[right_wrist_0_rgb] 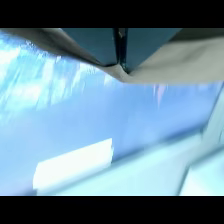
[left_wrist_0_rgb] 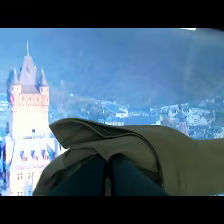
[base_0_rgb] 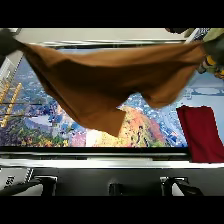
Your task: Fold the clothes and pants, and hang the long-sleeved shirts on hangers.
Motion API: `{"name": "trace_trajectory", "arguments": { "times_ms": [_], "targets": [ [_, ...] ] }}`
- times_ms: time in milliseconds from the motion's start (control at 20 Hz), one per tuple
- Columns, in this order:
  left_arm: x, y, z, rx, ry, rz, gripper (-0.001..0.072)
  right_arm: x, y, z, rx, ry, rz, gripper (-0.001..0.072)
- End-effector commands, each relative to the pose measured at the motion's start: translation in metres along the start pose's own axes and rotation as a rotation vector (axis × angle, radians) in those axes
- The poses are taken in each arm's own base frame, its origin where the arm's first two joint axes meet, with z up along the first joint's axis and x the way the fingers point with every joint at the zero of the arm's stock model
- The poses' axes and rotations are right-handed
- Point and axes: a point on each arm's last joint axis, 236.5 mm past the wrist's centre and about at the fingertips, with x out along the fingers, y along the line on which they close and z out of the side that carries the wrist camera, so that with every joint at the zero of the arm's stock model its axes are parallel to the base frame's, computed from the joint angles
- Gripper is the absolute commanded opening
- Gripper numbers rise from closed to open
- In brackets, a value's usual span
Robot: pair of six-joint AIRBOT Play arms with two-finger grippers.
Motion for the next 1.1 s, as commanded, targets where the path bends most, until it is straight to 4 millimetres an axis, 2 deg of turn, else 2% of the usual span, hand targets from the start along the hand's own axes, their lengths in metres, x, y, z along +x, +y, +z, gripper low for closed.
{"name": "trace_trajectory", "arguments": {
  "times_ms": [0,100,200,300,400,500,650,750,850,950,1050],
  "targets": [
    [-0.114,-0.009,0.017,0.005,-0.214,0.063,0.0013,-0.102,0.042,0.044,-0.052,-0.281,-0.061,0.0034],
    [-0.155,-0.007,0.020,0.008,-0.297,0.098,0.0013,-0.132,0.051,0.050,-0.049,-0.357,-0.072,0.0034],
    [-0.180,0.001,0.021,-0.017,-0.354,0.146,0.0012,-0.133,0.048,0.044,-0.016,-0.337,-0.086,0.0034],
    [-0.178,0.003,0.021,-0.019,-0.351,0.152,0.0012,-0.115,0.035,0.035,0.059,-0.270,-0.104,0.0034],
    [-0.149,0.006,0.016,-0.030,-0.283,0.143,0.0013,-0.086,0.016,0.025,0.117,-0.177,-0.129,0.0034],
    [-0.097,0.012,0.004,-0.045,-0.167,0.133,0.0012,-0.044,-0.010,0.014,0.170,-0.066,-0.161,0.0034],
    [0.009,0.017,-0.015,-0.028,0.015,0.122,0.0012,0.040,-0.070,-0.017,0.241,0.138,-0.219,0.0035],
    [0.089,0.022,-0.034,-0.003,0.110,0.118,0.0013,0.100,-0.124,-0.056,0.316,0.289,-0.275,0.0035],
    [0.167,0.037,-0.064,-0.014,0.203,0.131,0.0013,0.156,-0.176,-0.106,0.420,0.438,-0.319,0.0035],
    [0.233,0.055,-0.098,-0.037,0.270,0.150,0.0013,0.201,-0.213,-0.152,0.515,0.535,-0.326,0.0035],
    [0.285,0.070,-0.120,-0.061,0.276,0.158,0.0013,0.238,-0.247,-0.193,0.616,0.582,-0.339,0.0035]
  ]
}}
